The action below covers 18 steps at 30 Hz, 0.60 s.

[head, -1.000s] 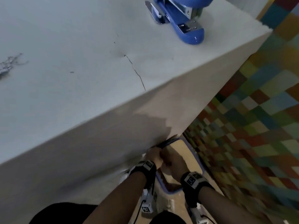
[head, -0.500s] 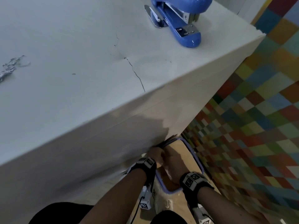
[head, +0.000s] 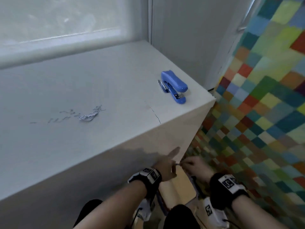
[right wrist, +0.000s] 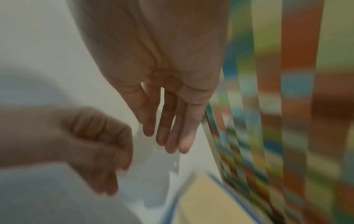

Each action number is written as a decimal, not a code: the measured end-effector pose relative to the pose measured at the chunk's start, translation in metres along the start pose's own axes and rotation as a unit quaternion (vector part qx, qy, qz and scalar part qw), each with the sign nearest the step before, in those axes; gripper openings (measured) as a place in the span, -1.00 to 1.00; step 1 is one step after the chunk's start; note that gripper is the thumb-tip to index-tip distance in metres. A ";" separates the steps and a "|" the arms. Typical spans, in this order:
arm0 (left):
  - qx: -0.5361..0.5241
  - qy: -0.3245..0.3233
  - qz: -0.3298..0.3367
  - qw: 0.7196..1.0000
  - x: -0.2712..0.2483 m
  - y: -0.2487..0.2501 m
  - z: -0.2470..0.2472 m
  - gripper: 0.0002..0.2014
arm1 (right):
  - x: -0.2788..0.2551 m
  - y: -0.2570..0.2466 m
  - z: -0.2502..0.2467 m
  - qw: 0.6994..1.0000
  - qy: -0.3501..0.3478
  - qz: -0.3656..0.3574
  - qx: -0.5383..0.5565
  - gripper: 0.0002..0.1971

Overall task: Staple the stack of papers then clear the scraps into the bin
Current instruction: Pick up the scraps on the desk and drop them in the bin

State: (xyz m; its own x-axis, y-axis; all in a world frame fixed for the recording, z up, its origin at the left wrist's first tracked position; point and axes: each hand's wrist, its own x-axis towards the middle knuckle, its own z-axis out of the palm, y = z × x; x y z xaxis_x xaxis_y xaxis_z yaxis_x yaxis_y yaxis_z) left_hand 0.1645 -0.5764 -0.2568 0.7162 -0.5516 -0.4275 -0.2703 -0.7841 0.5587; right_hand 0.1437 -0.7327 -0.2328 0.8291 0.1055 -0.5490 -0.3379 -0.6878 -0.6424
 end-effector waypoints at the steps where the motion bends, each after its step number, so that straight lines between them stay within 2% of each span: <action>1: 0.017 -0.005 0.009 1.000 -0.018 0.016 -0.013 -0.69 | -0.018 -0.017 -0.013 0.999 0.020 -0.028 -0.013 -0.77; 4: 0.024 0.013 0.053 0.998 -0.075 0.057 -0.049 -0.78 | -0.073 -0.073 -0.042 0.993 0.076 -0.084 0.026 -0.77; 8: 0.005 0.188 0.081 0.979 -0.163 0.083 -0.103 -0.83 | -0.122 -0.158 -0.045 0.965 0.131 -0.191 0.119 -0.82; 9: -0.016 0.232 0.078 0.970 -0.183 0.080 -0.117 -0.85 | -0.126 -0.178 -0.039 0.961 0.142 -0.215 0.102 -0.80; 11: -0.051 0.310 0.054 0.948 -0.218 0.066 -0.143 -0.89 | -0.126 -0.215 -0.020 0.955 0.151 -0.255 -0.009 -0.71; 13: -0.034 0.375 0.009 0.927 -0.248 0.045 -0.168 -0.89 | -0.116 -0.246 0.003 0.945 0.104 -0.279 -0.135 -0.62; 15: 0.002 0.402 -0.066 0.913 -0.275 0.019 -0.185 -0.84 | -0.100 -0.269 0.023 0.935 0.058 -0.274 -0.217 -0.56; 18: 0.041 0.396 -0.152 0.904 -0.307 -0.021 -0.201 -0.77 | -0.079 -0.296 0.035 0.924 0.066 -0.244 -0.288 -0.55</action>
State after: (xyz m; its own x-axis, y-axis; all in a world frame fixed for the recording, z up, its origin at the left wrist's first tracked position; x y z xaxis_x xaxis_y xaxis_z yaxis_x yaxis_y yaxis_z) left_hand 0.0799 -0.3331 0.0056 0.9929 0.0447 0.1099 -0.0072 -0.9019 0.4318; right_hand 0.1626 -0.5119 -0.0177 0.8799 0.4418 -0.1750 0.3519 -0.8532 -0.3851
